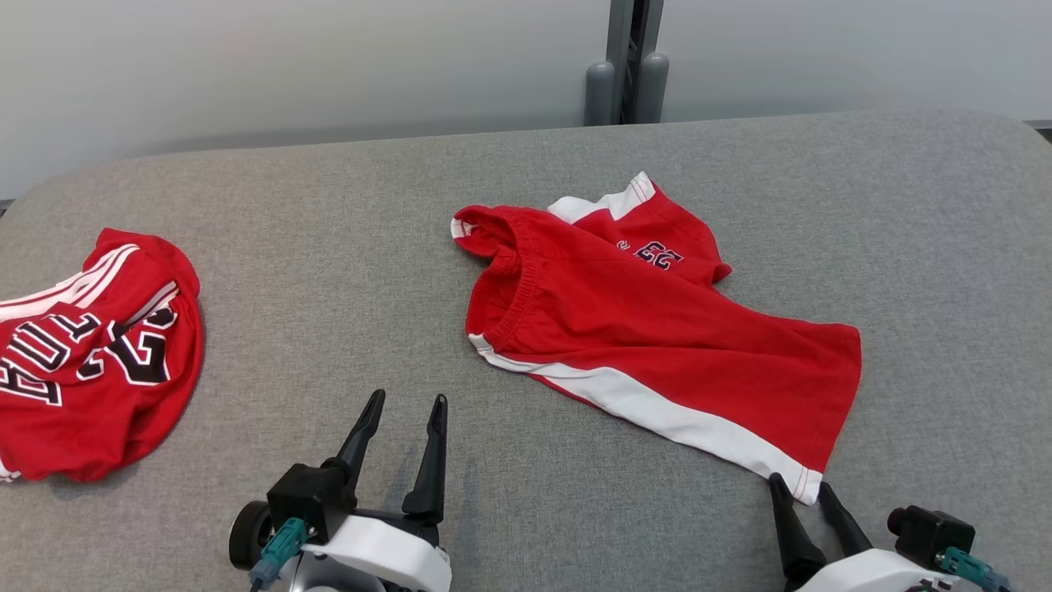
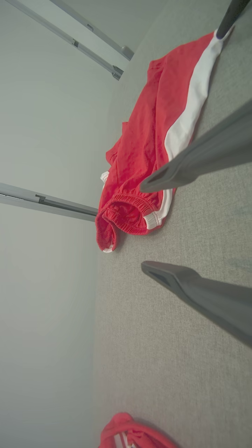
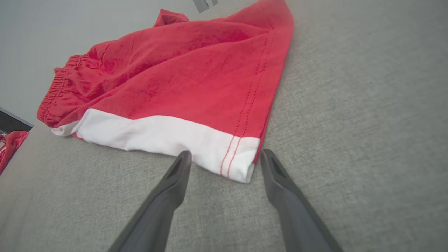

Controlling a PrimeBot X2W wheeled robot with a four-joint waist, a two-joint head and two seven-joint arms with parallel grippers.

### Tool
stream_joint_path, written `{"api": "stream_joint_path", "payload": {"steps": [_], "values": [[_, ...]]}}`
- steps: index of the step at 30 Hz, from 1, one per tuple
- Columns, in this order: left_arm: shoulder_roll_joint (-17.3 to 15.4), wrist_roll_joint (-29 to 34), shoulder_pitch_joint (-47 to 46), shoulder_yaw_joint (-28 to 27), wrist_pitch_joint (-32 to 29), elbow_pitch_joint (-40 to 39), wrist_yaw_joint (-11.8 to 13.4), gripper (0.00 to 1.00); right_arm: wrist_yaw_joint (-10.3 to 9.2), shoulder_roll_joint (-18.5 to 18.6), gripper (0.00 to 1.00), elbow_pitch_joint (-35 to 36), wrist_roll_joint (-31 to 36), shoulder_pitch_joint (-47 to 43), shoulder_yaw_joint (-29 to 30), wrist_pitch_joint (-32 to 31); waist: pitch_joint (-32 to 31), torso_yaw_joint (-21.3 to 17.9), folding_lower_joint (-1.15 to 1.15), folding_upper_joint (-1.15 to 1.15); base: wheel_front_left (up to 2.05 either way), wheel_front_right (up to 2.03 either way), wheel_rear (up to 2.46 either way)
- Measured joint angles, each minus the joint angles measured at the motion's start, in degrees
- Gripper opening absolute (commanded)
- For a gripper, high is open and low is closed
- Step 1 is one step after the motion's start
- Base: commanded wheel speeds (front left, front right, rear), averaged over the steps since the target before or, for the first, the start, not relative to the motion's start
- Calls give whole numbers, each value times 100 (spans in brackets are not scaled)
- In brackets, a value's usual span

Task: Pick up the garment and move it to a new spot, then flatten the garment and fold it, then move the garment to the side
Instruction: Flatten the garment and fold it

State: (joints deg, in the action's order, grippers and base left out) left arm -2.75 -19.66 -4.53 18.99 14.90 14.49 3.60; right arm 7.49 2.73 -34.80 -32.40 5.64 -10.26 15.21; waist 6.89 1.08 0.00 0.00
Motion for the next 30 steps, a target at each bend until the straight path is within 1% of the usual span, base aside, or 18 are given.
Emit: {"api": "stream_joint_path", "payload": {"steps": [2,3,4,10,12,17,21,25,28,30], "values": [[0,0,-56,7,0,-5,2,100,0,0,100,-51,-66,101,-19,2,44,5,0,0,0,0,0],[0,0,-58,11,0,-4,3,100,0,0,36,-70,-96,124,-19,2,58,8,0,0,0,0,0],[0,0,-63,15,0,-4,8,100,0,1,0,-101,-104,148,-23,3,71,11,0,0,0,0,0],[-1,0,-96,-47,0,8,9,100,0,-9,0,-167,-132,226,-21,1,78,-13,0,0,0,0,0],[-1,0,-96,-99,0,11,18,100,0,2,0,-147,-47,225,22,0,61,-56,0,0,0,0,0],[-1,7,-190,-119,0,20,-5,100,0,146,0,-65,156,220,164,-2,25,-224,0,0,0,0,0],[-1,7,-364,44,0,115,-67,100,0,282,0,5,246,231,219,-2,29,-372,0,0,0,0,0],[1,44,-600,354,0,625,-196,100,0,304,0,15,271,352,127,-3,72,-527,0,0,0,0,0],[4,55,-810,508,-109,1240,-146,100,0,297,0,11,266,432,12,-3,116,-633,0,0,0,0,0],[3,-93,-970,528,-147,1503,-119,100,0,279,0,14,255,476,-76,-3,154,-690,0,0,0,0,0]]}}
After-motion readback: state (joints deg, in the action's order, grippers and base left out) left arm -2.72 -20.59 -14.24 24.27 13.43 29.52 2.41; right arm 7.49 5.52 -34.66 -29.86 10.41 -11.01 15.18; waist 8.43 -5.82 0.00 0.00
